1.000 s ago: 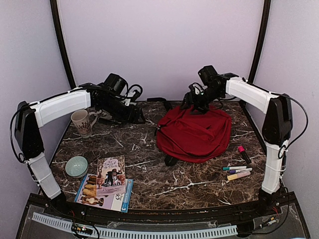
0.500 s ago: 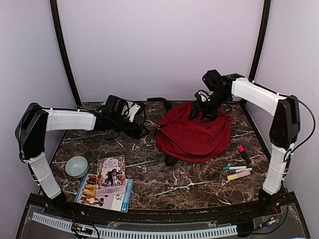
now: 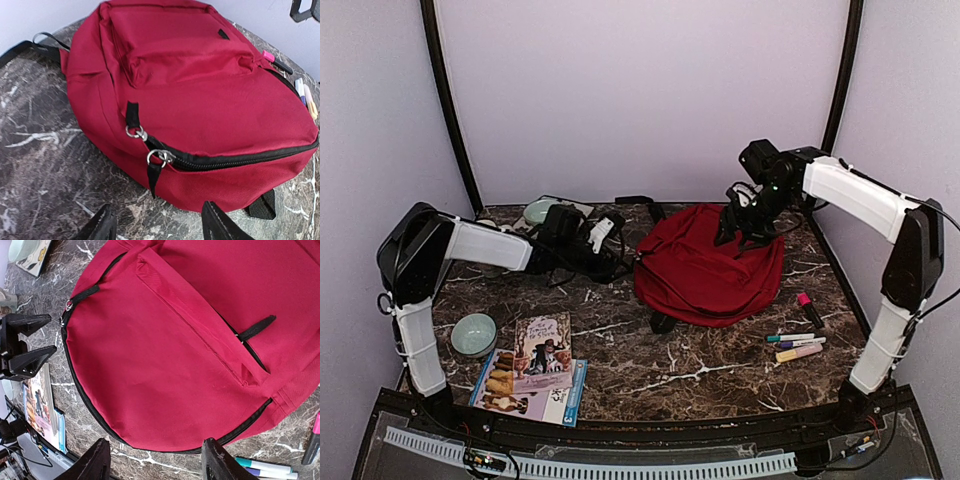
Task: Pack the student bag
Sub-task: Grab the largest pocket of the student bag.
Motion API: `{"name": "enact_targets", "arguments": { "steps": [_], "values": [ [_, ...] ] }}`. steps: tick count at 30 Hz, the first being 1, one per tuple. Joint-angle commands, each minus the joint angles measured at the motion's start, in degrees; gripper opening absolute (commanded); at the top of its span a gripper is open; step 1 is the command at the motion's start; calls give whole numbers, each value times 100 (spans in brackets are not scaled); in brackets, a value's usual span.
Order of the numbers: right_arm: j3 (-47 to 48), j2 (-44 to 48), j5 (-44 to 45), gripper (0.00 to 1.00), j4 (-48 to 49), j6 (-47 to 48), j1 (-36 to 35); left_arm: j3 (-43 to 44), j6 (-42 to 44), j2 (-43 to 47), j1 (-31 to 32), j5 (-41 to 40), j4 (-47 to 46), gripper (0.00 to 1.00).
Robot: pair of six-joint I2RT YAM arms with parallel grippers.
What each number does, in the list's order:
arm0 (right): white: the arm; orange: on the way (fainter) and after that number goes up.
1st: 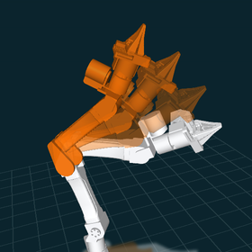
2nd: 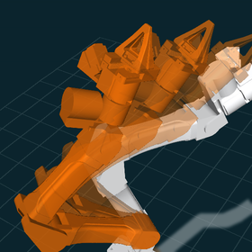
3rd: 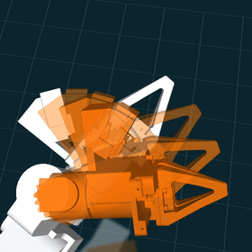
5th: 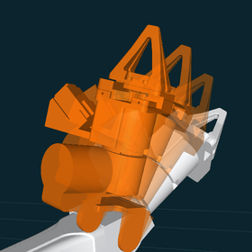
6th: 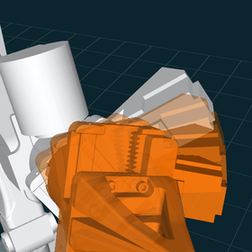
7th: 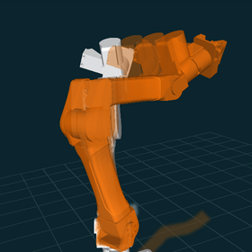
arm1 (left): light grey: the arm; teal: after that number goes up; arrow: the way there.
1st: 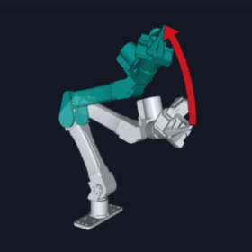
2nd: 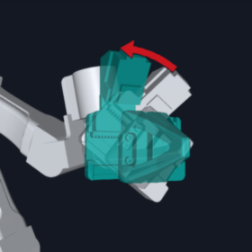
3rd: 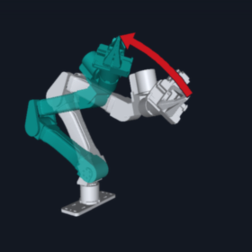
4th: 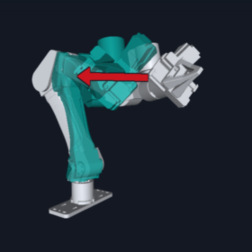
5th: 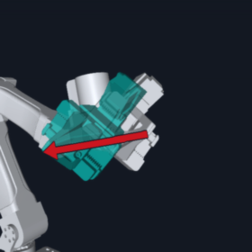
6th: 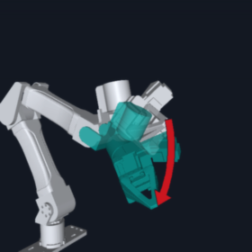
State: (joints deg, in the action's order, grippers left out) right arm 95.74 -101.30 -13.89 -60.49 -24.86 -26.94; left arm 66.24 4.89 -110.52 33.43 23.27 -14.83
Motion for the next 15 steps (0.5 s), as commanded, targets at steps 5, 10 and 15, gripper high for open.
{"name": "enact_targets", "arguments": {
  "steps": [5, 10, 15],
  "values": [
    [-180, 406, 213, 63, 5, -325, 31, 443, 211, -372, 32, 334, 57, 59],
    [-192, 482, 330, 63, -67, -318, 31, 653, 79, -593, 36, 426, 10, 52],
    [-221, 497, 423, 63, -98, -271, 35, 871, 31, -812, 75, 384, 95, 43]
  ]
}}
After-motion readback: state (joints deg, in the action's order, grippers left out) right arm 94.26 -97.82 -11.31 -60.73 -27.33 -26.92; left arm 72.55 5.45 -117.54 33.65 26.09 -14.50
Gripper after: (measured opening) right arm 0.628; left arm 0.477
